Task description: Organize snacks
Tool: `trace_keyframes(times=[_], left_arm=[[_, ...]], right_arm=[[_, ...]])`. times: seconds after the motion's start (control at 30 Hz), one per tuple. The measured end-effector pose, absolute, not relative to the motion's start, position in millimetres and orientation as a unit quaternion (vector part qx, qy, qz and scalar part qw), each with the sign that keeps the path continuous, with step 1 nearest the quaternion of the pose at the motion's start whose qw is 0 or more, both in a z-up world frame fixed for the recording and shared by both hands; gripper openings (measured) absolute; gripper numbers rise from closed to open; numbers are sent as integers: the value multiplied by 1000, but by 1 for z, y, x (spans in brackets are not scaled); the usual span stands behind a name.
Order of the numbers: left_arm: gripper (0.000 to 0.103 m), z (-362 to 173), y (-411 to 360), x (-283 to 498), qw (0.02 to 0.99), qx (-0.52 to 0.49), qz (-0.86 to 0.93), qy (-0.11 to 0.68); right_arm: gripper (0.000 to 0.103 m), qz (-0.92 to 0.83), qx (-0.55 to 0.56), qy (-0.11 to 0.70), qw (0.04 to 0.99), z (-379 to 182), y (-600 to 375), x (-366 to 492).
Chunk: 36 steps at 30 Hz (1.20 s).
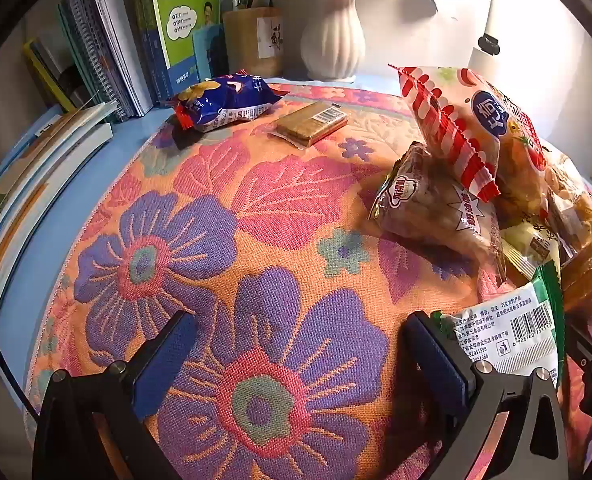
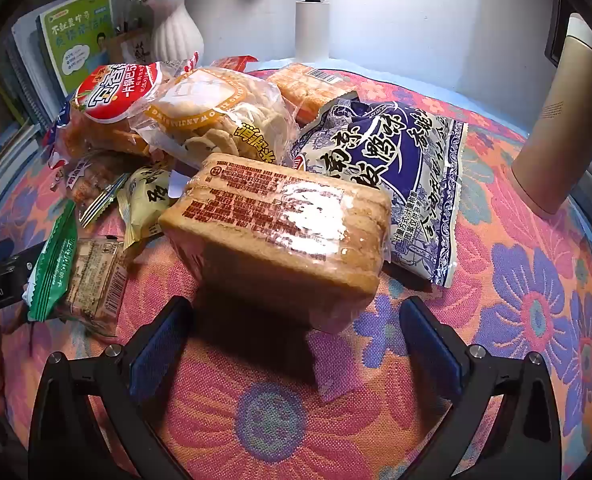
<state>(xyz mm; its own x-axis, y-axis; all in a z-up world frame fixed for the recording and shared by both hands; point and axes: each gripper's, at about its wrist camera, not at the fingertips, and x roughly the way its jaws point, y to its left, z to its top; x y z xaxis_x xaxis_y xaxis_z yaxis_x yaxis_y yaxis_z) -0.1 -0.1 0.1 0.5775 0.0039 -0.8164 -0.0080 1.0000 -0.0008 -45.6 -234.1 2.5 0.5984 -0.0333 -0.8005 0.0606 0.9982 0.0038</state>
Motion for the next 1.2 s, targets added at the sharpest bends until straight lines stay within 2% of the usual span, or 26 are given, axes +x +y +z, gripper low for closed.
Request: trace_keyframes(times=[0.5, 0.7, 0.97, 1.2], left_arm=[[103, 0, 0, -1, 887, -3, 3, 461], [103, 1, 0, -10, 886, -4, 6, 463], [103, 9, 4, -36, 891, -9, 12, 454], [103, 59, -16, -69, 939, 3, -26, 342]], right_arm=[[103, -30, 17, 448, 893, 3, -234, -46], [103, 43, -1, 482, 875, 5, -239, -50], [103, 53, -10, 468, 882, 5, -242, -76], [103, 89, 7, 348, 933, 48, -250, -101]])
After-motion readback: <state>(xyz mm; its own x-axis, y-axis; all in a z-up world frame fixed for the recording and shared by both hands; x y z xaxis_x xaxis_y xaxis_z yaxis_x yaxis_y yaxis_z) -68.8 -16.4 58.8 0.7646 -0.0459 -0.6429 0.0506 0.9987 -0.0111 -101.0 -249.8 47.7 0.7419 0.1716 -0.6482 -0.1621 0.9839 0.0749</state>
